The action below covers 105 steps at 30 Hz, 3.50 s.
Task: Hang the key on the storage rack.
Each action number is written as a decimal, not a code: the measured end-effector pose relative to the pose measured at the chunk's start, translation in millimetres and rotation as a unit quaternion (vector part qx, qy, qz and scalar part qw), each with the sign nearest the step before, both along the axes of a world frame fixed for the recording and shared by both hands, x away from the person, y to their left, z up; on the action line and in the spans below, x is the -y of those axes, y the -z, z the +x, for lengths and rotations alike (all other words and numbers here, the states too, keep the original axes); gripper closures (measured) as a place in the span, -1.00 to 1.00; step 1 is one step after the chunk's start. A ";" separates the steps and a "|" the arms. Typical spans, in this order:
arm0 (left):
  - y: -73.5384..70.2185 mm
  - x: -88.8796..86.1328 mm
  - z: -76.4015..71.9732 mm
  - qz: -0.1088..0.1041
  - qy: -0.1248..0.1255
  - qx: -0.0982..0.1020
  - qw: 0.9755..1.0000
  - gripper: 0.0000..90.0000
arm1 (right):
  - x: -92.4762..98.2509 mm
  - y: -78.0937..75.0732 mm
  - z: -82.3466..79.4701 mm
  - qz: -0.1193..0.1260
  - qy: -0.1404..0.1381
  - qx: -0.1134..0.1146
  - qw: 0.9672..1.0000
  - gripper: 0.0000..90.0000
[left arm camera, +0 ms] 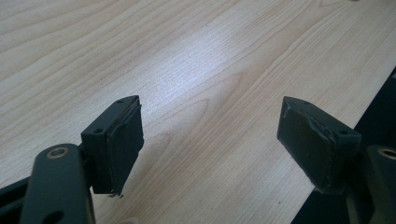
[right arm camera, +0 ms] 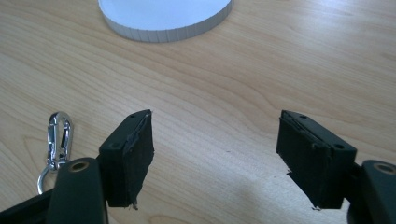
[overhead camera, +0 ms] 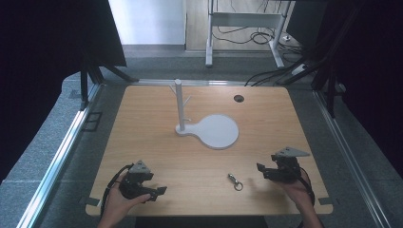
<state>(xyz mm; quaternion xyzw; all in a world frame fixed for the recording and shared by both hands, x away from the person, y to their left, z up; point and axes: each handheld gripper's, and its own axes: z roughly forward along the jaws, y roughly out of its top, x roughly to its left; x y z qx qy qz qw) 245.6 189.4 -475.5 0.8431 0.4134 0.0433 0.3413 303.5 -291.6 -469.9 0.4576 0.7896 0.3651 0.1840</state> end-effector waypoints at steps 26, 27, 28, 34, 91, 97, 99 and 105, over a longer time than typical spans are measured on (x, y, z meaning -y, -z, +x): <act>-0.9 -0.6 -0.8 -0.005 0.001 0.001 1.000 -0.49 | -20.7 -48.0 14.1 -0.063 -0.057 -0.035 0.996 -0.19; -1.4 -0.7 -1.1 -0.005 0.002 0.002 1.000 -0.49 | -22.4 -50.4 14.7 -0.067 -0.058 -0.036 0.995 -0.18; -1.9 -0.9 -1.3 -0.006 0.002 0.002 1.000 -0.49 | -24.3 -52.7 15.2 -0.069 -0.060 -0.039 0.995 -0.18; -2.1 -2.3 -1.1 -0.006 0.001 0.002 1.000 -0.49 | -36.8 -60.7 19.7 -0.089 -0.078 -0.052 0.992 -0.16; -0.2 3.5 -1.5 -0.005 0.012 -0.001 1.000 -0.49 | -113.7 -16.5 18.2 -0.157 -0.181 -0.200 0.950 0.32; 1.2 3.2 -0.8 -0.004 0.011 -0.003 1.000 -0.49 | -117.2 -7.7 18.5 -0.163 -0.182 -0.210 0.947 0.39; 1.4 3.6 -0.8 -0.003 0.012 -0.003 1.000 -0.49 | -118.5 -5.5 18.7 -0.166 -0.183 -0.212 0.945 0.41; 1.7 4.2 -0.8 -0.004 0.014 -0.004 1.000 -0.49 | -121.7 -1.5 19.3 -0.173 -0.182 -0.214 0.944 0.46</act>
